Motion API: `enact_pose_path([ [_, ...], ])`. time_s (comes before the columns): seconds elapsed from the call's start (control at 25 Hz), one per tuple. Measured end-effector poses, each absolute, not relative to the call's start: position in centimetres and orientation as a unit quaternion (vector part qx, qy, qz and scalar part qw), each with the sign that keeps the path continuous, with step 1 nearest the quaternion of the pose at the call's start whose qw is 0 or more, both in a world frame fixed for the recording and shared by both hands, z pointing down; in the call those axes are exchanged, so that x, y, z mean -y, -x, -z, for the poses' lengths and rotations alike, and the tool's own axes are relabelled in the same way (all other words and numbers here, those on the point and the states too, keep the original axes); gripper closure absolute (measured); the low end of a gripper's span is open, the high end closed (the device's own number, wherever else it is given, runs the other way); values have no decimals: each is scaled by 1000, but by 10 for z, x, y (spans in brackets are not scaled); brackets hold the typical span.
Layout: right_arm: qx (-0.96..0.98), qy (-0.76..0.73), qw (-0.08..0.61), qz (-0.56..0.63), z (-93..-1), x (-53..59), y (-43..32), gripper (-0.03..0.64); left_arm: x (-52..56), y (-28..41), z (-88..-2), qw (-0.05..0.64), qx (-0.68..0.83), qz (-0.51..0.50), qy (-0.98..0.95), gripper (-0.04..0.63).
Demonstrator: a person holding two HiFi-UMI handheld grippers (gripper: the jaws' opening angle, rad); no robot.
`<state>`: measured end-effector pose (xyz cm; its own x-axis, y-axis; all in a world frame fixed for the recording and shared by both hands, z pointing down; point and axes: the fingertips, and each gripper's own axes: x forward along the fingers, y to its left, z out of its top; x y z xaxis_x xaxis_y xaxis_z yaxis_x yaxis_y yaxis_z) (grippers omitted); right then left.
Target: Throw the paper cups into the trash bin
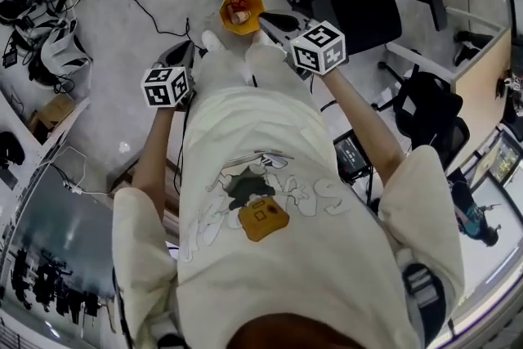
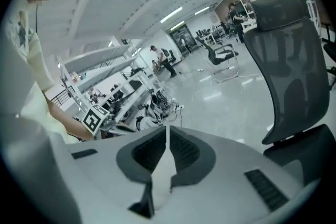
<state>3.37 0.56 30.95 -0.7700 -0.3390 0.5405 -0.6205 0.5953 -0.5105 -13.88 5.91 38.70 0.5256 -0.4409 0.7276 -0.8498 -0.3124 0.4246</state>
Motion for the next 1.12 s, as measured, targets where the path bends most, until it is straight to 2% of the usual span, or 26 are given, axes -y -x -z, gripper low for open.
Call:
enact_pose_path([
  [0.2, 887, -284, 102, -348, -220, -4, -31, 591, -41, 124, -294, 348, 416, -186, -819, 588],
  [0.44, 910, -247, 47, -328, -141, -9, -4, 596, -27, 106, -168, 269, 436, -65, -856, 589],
  [0.64, 896, -198, -17, -398, -107, -26, -3, 611, -31, 72, -106, 283, 418, 35, -863, 589],
  [0.84, 893, -197, -14, -404, -96, -43, -5, 611, -34, 70, -90, 289, 412, 69, -861, 589],
  [1.12, 887, -220, 1, -407, -112, -50, -8, 611, -35, 46, -90, 298, 354, 48, -885, 589],
])
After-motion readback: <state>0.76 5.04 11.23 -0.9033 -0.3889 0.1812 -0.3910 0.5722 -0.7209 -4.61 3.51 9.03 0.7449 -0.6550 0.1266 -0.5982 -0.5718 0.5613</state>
